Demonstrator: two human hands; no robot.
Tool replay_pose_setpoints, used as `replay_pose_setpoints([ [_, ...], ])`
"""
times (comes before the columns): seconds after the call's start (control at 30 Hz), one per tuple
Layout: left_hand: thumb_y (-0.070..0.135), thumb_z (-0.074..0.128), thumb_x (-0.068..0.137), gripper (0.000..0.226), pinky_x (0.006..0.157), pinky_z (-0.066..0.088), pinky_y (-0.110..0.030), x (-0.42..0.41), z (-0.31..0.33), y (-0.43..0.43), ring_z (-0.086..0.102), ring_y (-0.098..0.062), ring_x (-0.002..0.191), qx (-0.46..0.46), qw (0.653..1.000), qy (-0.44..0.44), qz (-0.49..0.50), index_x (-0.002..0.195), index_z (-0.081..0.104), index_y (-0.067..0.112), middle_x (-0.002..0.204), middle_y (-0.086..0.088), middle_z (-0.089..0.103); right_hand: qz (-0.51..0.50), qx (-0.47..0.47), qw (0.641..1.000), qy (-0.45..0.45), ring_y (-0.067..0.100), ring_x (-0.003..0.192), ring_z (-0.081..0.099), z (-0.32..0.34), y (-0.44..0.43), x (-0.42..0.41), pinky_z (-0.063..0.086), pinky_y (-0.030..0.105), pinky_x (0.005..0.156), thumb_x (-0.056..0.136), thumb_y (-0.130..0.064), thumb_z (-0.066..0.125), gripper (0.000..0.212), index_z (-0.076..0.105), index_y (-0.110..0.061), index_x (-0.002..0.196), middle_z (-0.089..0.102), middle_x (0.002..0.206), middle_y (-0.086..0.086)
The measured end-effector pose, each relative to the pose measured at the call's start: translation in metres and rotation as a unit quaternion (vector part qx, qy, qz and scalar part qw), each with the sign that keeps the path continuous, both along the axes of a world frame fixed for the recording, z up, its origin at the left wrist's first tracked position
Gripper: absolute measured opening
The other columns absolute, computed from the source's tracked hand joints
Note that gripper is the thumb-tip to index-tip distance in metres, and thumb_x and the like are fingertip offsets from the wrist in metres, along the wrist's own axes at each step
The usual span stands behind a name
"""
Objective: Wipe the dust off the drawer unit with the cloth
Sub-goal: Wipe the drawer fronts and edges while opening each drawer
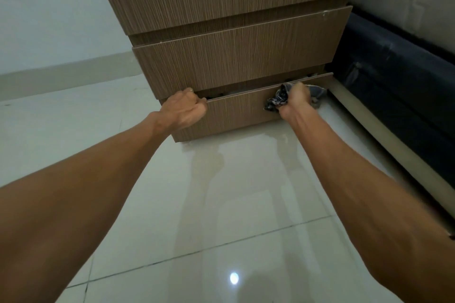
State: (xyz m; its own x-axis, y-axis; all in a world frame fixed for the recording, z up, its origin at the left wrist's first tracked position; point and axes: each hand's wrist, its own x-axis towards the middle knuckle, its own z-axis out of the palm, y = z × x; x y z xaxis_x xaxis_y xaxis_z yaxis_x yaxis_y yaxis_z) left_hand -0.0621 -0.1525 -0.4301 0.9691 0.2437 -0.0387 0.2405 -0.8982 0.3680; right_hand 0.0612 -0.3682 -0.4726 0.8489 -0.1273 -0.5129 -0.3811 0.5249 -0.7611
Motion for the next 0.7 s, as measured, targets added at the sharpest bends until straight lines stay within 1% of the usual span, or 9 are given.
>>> replay_pose_setpoints([
  [0.1, 0.033, 0.037, 0.099, 0.033, 0.073, 0.047, -0.037, -0.001, 0.005, -0.001, 0.057, -0.023, 0.075, -0.006, 1.0, 0.015, -0.004, 0.102, 0.057, 0.007, 0.086, -0.011, 0.059, 0.047, 0.074, 0.996, 0.019, 0.031, 0.107, 0.063, -0.005, 0.035, -0.023, 0.051, 0.052, 0.098, 0.097, -0.006, 0.039, 0.021, 0.054, -0.005, 0.113, 0.063, 0.121, 0.017],
  [0.17, 0.03, 0.037, 0.099, 0.033, 0.071, 0.045, -0.034, -0.001, 0.008, -0.001, 0.055, -0.023, 0.073, -0.016, 1.0, 0.018, -0.006, 0.098, 0.058, 0.006, 0.082, -0.01, 0.057, 0.076, 0.133, 0.988, 0.034, 0.035, 0.119, 0.057, -0.01, 0.057, -0.039, 0.045, 0.056, 0.104, 0.099, -0.005, 0.039, 0.023, 0.051, -0.003, 0.119, 0.057, 0.131, 0.02],
  [0.3, 0.03, 0.038, 0.099, 0.034, 0.057, 0.036, -0.027, -0.001, 0.009, -0.002, 0.051, -0.02, 0.071, 0.003, 1.0, 0.026, -0.011, 0.086, 0.058, 0.005, 0.078, -0.007, 0.054, 0.143, 0.193, 0.967, 0.08, 0.04, 0.13, 0.047, -0.01, 0.097, -0.073, 0.036, 0.059, 0.11, 0.102, -0.004, 0.032, 0.035, 0.045, 0.0, 0.135, 0.048, 0.141, 0.025],
  [0.4, 0.033, 0.039, 0.097, 0.036, 0.064, 0.035, -0.032, 0.001, 0.007, 0.001, 0.054, -0.023, 0.081, 0.006, 1.0, 0.025, -0.003, 0.087, 0.058, 0.005, 0.089, -0.008, 0.057, 0.226, 0.192, 0.951, 0.084, 0.039, 0.134, 0.043, -0.012, 0.119, -0.099, 0.038, 0.054, 0.107, 0.104, -0.005, 0.029, 0.038, 0.044, 0.002, 0.138, 0.046, 0.143, 0.024],
  [0.47, 0.033, 0.039, 0.096, 0.034, 0.071, 0.035, -0.033, 0.0, 0.003, 0.002, 0.054, -0.025, 0.087, -0.007, 1.0, 0.008, 0.002, 0.091, 0.057, 0.005, 0.094, -0.008, 0.056, 0.298, 0.161, 0.938, 0.077, 0.037, 0.129, 0.05, -0.021, 0.132, -0.117, 0.048, 0.049, 0.098, 0.105, -0.006, 0.029, 0.037, 0.046, 0.001, 0.137, 0.049, 0.14, 0.024],
  [0.5, 0.031, 0.039, 0.096, 0.033, 0.069, 0.037, -0.032, -0.003, 0.001, 0.002, 0.055, -0.027, 0.088, 0.001, 1.0, -0.012, -0.008, 0.093, 0.057, 0.003, 0.093, -0.009, 0.056, 0.334, 0.145, 0.929, 0.075, 0.036, 0.122, 0.056, -0.027, 0.136, -0.125, 0.056, 0.044, 0.087, 0.106, -0.008, 0.029, 0.035, 0.049, 0.001, 0.133, 0.052, 0.138, 0.024],
  [0.57, 0.022, 0.04, 0.093, 0.034, 0.071, 0.045, -0.034, -0.016, -0.013, 0.001, 0.056, -0.029, 0.092, 0.099, 0.988, -0.093, -0.073, 0.104, 0.061, -0.002, 0.1, -0.013, 0.057, 0.376, 0.138, 0.914, 0.069, 0.031, 0.102, 0.065, -0.042, 0.137, -0.139, 0.061, 0.038, 0.062, 0.108, -0.012, 0.03, 0.032, 0.055, 0.002, 0.121, 0.06, 0.128, 0.022],
  [0.63, 0.018, 0.041, 0.085, 0.041, 0.079, 0.05, -0.042, -0.03, -0.034, 0.002, 0.054, -0.03, 0.099, 0.202, 0.962, -0.133, -0.129, 0.116, 0.061, 0.0, 0.111, -0.015, 0.055, 0.394, 0.148, 0.904, 0.071, 0.028, 0.088, 0.066, -0.056, 0.128, -0.149, 0.062, 0.038, 0.06, 0.108, -0.012, 0.033, 0.029, 0.059, -0.001, 0.101, 0.065, 0.108, 0.019],
  [0.7, 0.017, 0.043, 0.082, 0.047, 0.086, 0.049, -0.045, -0.037, -0.049, 0.005, 0.053, -0.031, 0.105, 0.248, 0.952, -0.097, -0.15, 0.123, 0.058, 0.001, 0.12, -0.016, 0.053, 0.395, 0.154, 0.903, 0.076, 0.03, 0.084, 0.066, -0.069, 0.113, -0.154, 0.06, 0.041, 0.064, 0.105, -0.007, 0.036, 0.026, 0.058, 0.001, 0.094, 0.064, 0.098, 0.02],
])
